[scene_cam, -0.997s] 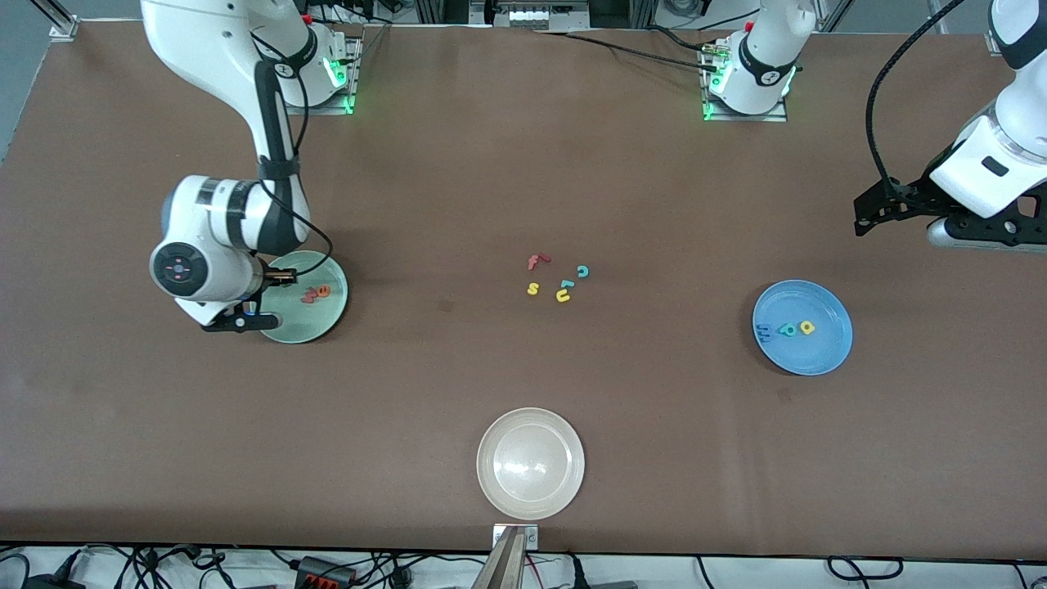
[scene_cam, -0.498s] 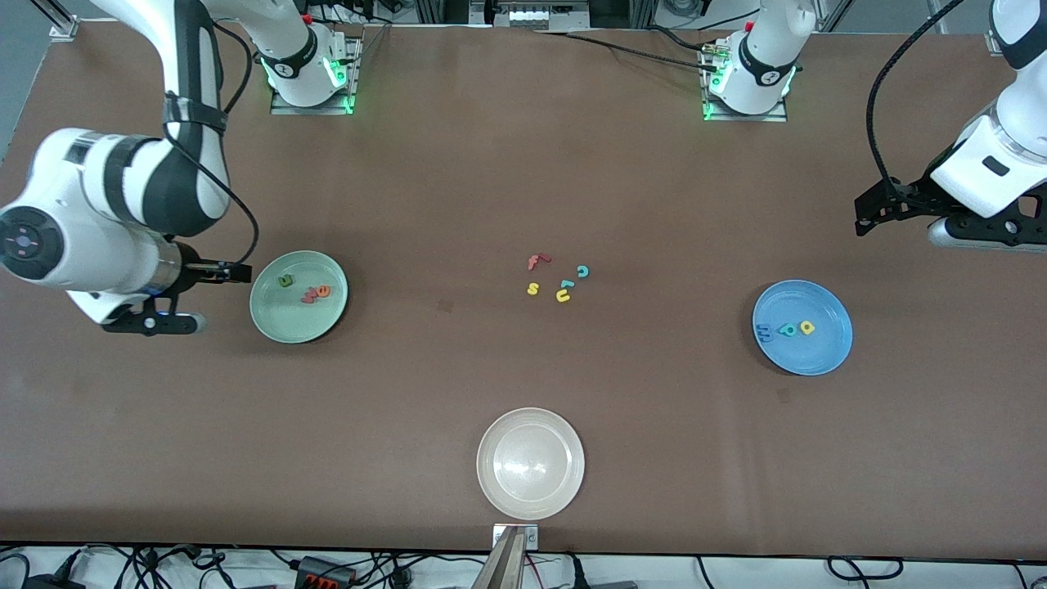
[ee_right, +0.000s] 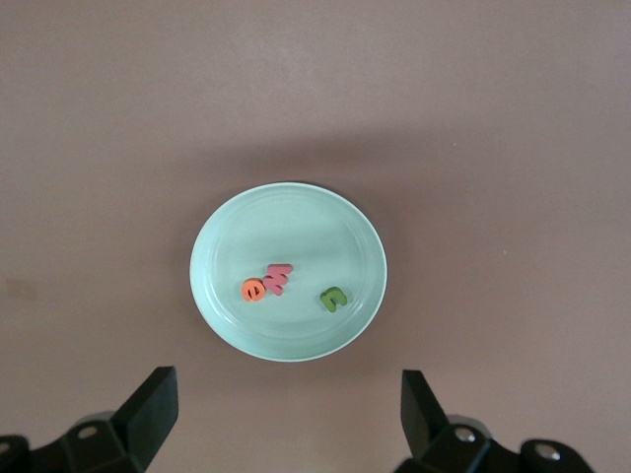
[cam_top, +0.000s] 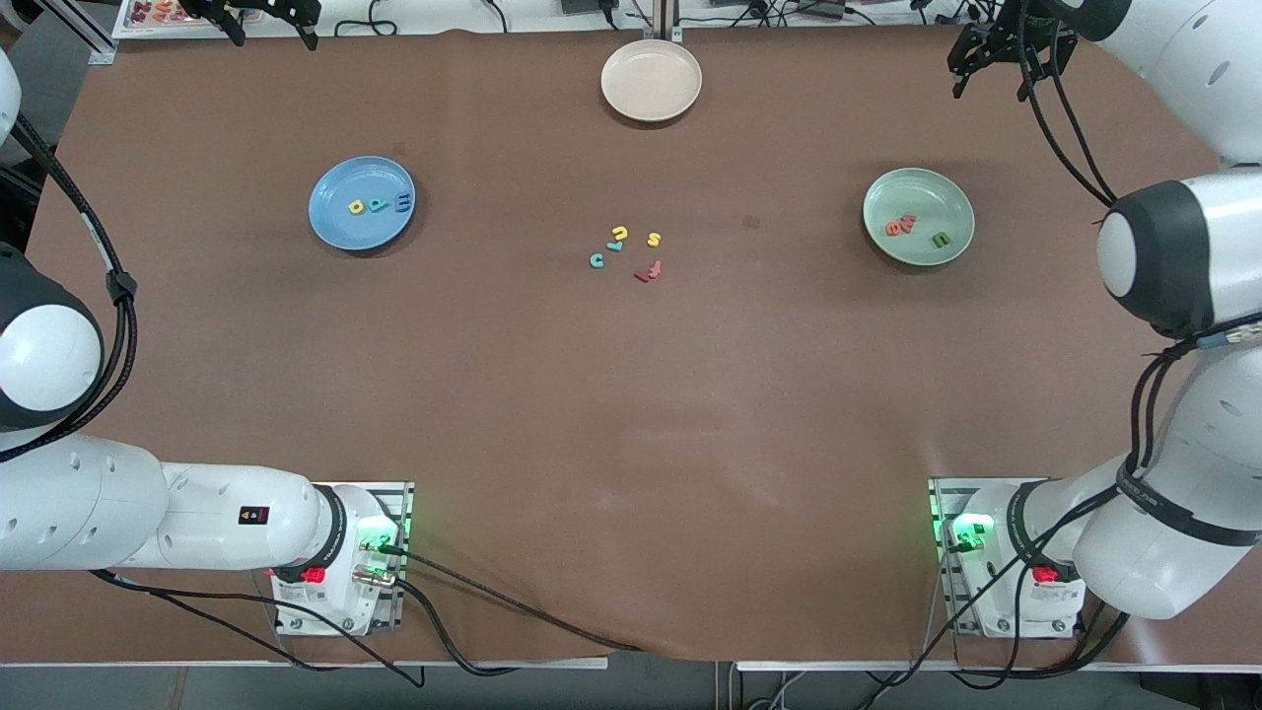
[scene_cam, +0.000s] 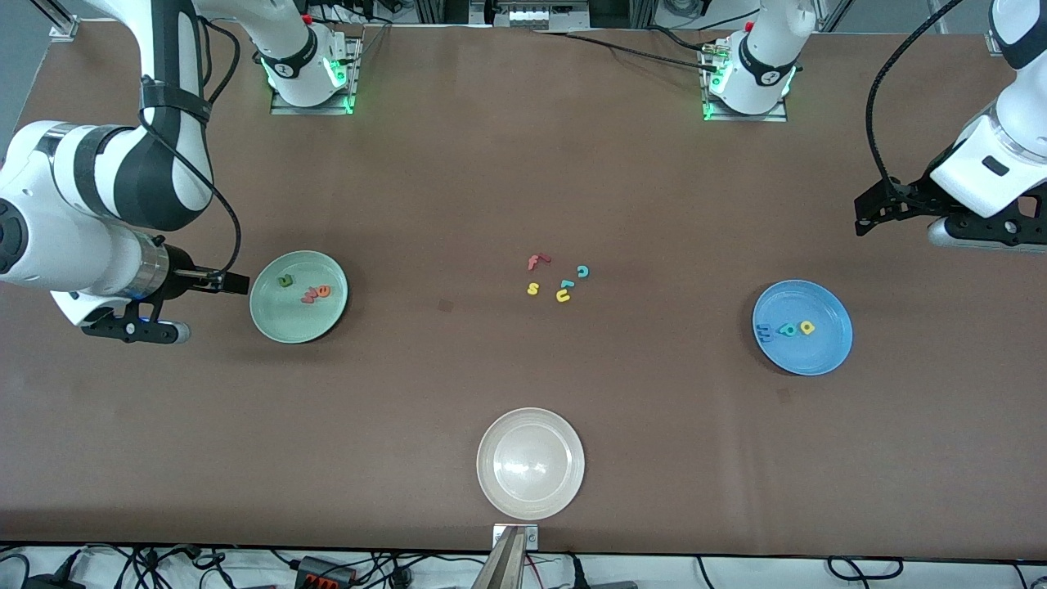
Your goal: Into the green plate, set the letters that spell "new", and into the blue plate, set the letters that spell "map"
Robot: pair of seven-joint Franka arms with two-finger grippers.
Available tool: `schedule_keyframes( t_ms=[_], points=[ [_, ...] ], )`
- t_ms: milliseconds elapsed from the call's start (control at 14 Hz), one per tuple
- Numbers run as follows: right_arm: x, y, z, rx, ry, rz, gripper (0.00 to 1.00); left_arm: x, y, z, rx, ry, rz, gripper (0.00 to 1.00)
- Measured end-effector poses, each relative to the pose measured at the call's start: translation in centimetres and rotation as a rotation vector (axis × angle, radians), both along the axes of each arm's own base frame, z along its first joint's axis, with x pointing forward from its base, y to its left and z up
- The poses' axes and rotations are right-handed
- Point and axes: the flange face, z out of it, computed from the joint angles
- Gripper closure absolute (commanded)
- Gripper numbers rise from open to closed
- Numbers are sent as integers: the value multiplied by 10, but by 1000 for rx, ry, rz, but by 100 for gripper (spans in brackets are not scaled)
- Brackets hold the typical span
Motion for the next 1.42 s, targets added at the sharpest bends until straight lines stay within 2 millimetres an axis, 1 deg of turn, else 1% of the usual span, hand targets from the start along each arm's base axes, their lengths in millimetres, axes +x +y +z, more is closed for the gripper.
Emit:
schedule_keyframes(
  t_ms=[142, 214, 356, 427, 498, 641, 712, 854, 926, 997, 1068, 1139, 1424],
  points=[
    [0, -5, 16, -5, -18, -9, 0, 0, 0, 0, 0, 0, -1, 0],
    [-2, -10, 31, -11, -39, -5, 0, 0, 0, 0, 0, 0, -1, 0],
    [-7, -27, 68, -24, -95, 15, 0, 0, 0, 0, 0, 0, -1, 0],
    [-10, -40, 87, -25, -127, 11, 0, 0, 0, 0, 0, 0, -1, 0],
    [-13, -58, 104, -23, -155, -8, 0, 0, 0, 0, 0, 0, -1, 0],
    [-21, -89, 130, -19, -193, -51, 0, 0, 0, 0, 0, 1, -2, 0],
    [-26, -103, 140, -20, -191, -75, 0, 0, 0, 0, 0, 1, -2, 0],
    [-36, -140, 161, -2, -187, -118, 0, 0, 0, 0, 0, 0, -2, 0],
    [-40, -158, 170, 9, -196, -108, 0, 0, 0, 0, 0, 0, -2, 0],
    [-43, -173, 175, 17, -203, -83, 0, 0, 0, 0, 0, 0, -3, 0],
    [-46, -182, 178, 21, -207, -60, 0, 0, 0, 0, 0, 0, -3, 0],
    [-46, -184, 179, 23, -209, -44, 0, 0, 0, 0, 0, 0, -3, 0],
    [-38, -150, 179, 23, -216, 21, 0, 0, 0, 1, 0, -2, -4, 0]
  ],
)
